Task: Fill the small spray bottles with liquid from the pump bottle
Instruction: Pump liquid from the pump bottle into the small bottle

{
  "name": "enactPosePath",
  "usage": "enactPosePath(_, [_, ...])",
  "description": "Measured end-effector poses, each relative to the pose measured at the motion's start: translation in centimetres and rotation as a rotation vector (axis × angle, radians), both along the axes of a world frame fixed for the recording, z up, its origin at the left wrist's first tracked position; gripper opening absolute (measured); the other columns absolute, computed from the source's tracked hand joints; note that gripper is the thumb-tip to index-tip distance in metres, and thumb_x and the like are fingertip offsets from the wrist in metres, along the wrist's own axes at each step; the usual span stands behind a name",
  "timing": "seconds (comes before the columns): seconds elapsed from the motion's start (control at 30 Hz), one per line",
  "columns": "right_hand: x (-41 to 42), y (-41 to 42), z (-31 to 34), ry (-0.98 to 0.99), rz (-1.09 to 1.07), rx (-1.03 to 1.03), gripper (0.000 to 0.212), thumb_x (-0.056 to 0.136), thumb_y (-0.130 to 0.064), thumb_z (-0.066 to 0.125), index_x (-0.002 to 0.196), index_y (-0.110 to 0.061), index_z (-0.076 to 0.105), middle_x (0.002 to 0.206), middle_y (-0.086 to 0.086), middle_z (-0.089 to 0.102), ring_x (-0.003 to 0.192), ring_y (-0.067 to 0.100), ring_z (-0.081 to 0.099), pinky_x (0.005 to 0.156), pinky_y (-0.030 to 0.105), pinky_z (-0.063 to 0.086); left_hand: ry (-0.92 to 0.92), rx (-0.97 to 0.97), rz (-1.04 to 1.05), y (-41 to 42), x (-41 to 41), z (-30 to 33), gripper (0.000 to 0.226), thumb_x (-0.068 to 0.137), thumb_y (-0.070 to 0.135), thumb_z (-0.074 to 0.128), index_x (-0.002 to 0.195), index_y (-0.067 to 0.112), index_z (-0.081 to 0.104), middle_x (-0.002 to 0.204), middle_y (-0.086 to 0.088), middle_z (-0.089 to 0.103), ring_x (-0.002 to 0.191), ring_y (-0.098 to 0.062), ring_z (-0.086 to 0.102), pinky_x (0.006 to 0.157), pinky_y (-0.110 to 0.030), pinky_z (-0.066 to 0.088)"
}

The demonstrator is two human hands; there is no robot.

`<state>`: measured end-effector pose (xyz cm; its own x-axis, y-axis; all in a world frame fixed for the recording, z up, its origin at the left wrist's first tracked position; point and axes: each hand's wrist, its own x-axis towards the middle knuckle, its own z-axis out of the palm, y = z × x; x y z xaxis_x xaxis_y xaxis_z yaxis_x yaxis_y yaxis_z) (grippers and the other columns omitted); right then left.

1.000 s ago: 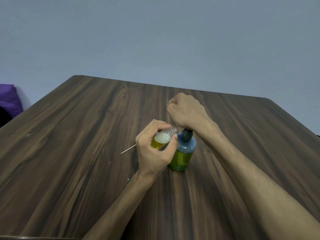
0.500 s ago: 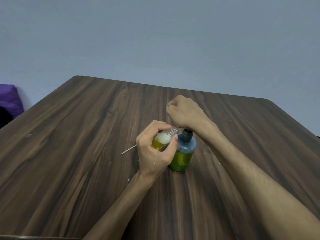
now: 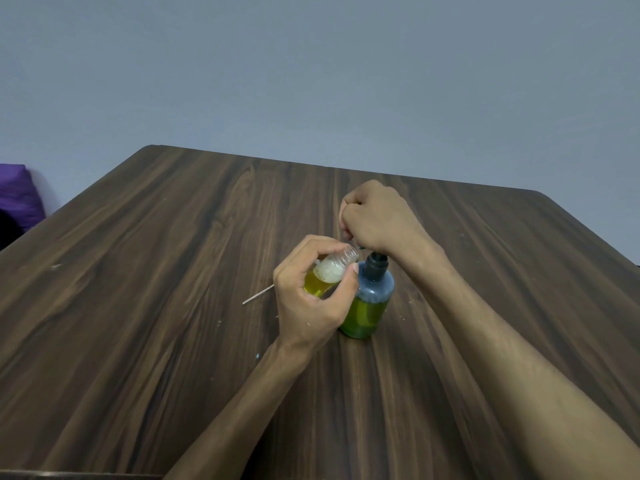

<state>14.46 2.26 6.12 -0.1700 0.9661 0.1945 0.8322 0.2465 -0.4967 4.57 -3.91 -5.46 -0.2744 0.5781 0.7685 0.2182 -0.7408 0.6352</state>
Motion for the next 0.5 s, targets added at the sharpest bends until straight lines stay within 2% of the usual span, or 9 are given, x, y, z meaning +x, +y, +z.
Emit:
enactPosePath(0.07, [-0.03,-0.17,-0.51,-0.034,0.003,-0.007,0.029,0.064,-0.019,0.038,0.067,-0.002,0.062,0.061,0.007,0.065,0.067,0.036,0.063,0.062,0.042,0.056,0.001,-0.006,-0.006,0.00,0.02,-0.02,0.016,0.085,0.013,0.073,0.094,0.000,0.071,0.092,-0.002,0.070,0.083,-0.017,0.068,0.073,-0.022,0.050])
enactPosePath(0.13, [-0.07,-0.10,-0.51,-0.041,-0.002,0.017,0.017,0.069,-0.015,0.040,0.056,-0.008,0.047,0.054,0.001,0.052,0.060,0.029,0.051,0.056,0.037,0.043,-0.001,-0.007,-0.004,-0.04,-0.01,0.01,0.016,0.085,0.014,0.073,0.093,0.001,0.071,0.091,-0.001,0.070,0.082,-0.017,0.068,0.073,-0.022,0.049])
enactPosePath(0.17, [-0.09,-0.11,-0.37,-0.043,-0.005,0.035,0.018,0.072,-0.013,0.041,0.054,-0.012,0.043,0.053,0.000,0.048,0.059,0.027,0.047,0.056,0.036,0.039,0.000,-0.009,0.002,-0.03,-0.08,0.01,0.015,0.085,0.014,0.072,0.093,0.001,0.071,0.091,-0.001,0.069,0.082,-0.016,0.068,0.073,-0.021,0.049])
enactPosePath(0.33, [0.09,-0.07,-0.39,-0.044,-0.021,0.057,0.023,0.075,-0.009,0.041,0.053,-0.014,0.037,0.050,-0.003,0.042,0.057,0.023,0.040,0.054,0.031,0.031,0.013,-0.009,0.011,0.09,0.00,0.01,0.014,0.084,0.013,0.072,0.091,0.002,0.071,0.089,-0.001,0.069,0.080,-0.016,0.067,0.074,-0.020,0.047])
enactPosePath(0.5, [0.06,-0.33,-0.18,-0.089,-0.019,0.079,0.023,0.077,-0.009,0.042,0.056,-0.014,0.035,0.054,-0.002,0.041,0.057,0.023,0.035,0.052,0.032,0.028,0.024,-0.008,0.035,0.15,-0.11,-0.22,0.014,0.082,0.012,0.072,0.089,0.000,0.071,0.087,-0.002,0.070,0.080,-0.016,0.067,0.074,-0.020,0.047])
